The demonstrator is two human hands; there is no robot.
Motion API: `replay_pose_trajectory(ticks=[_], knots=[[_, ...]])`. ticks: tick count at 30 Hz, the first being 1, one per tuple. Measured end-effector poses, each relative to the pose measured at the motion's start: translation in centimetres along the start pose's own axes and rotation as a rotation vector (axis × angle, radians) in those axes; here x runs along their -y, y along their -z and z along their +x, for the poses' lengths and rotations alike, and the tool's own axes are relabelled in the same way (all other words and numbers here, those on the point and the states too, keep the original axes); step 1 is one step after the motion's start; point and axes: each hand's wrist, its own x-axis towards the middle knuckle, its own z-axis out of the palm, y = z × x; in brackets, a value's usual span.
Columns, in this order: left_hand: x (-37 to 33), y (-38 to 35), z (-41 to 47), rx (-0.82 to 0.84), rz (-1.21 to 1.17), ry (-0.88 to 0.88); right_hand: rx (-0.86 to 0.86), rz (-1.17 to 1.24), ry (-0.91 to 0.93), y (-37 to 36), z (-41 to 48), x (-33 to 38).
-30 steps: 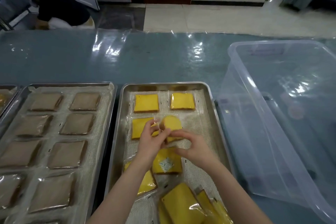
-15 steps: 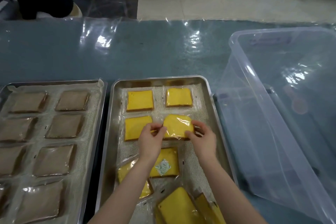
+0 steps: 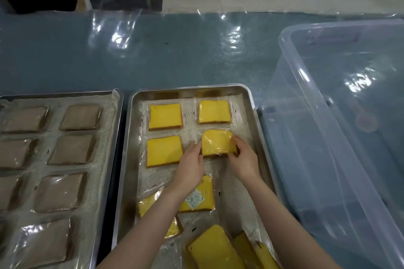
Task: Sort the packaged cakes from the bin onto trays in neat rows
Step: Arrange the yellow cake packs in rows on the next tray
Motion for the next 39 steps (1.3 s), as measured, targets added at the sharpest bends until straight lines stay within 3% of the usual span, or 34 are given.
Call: replay_pose_trajectory(ticks=[5,8,10,12,16,20,24,27,30,32,34,39], knots=[[0.4,1.0,-2.3,-0.154,-0.015,-0.076,-0.169,-0.034,0.035,0.7,-3.5,-0.3],[2.2,1.4,-4.6,-0.245,0.108,-0.048,0.065,-0.136,-0.057,0.3,-6.2,-0.4],[3.3,1.6,-5.7,-0.227,0.243,-0.033,0.195,-0.204,-0.089,-0.7,-7.3,-0.4],[3.8,1.6,-6.4,-0.166,0.364,-0.04,0.215,-0.21,-0.099,-1.7,-7.9,-0.4],[3.4,1.8,-6.6,-0.105,0.535,-0.087,0.238,-0.008,-0.147,-2.2,-8.1,-0.2],[3.0,2.5,-6.0,-0.072,0.559,-0.099,0.202,0.169,-0.097,-0.1,-8.0,-0.4],[1.2,2.8,-5.8,-0.143,0.369,-0.161,0.143,0.378,-0.017,3.3,-8.4,-0.1],[-0.6,2.1,-6.3,-0.289,0.138,-0.199,-0.046,0.417,0.071,5.1,-9.2,0.6],[-3.2,1.5,-7.2,-0.157,-0.254,-0.108,-0.154,0.408,0.139,5.8,-10.2,1.3],[-4.6,1.0,-7.9,0.038,-0.512,-0.028,-0.12,0.374,0.18,5.5,-10.9,1.2],[-5.1,0.4,-8.6,0.106,-0.659,0.053,-0.014,0.3,0.207,5.0,-11.8,0.8],[-3.7,-0.4,-9.2,-0.032,-0.7,0.153,0.205,0.192,0.212,4.2,-12.9,-0.8]])
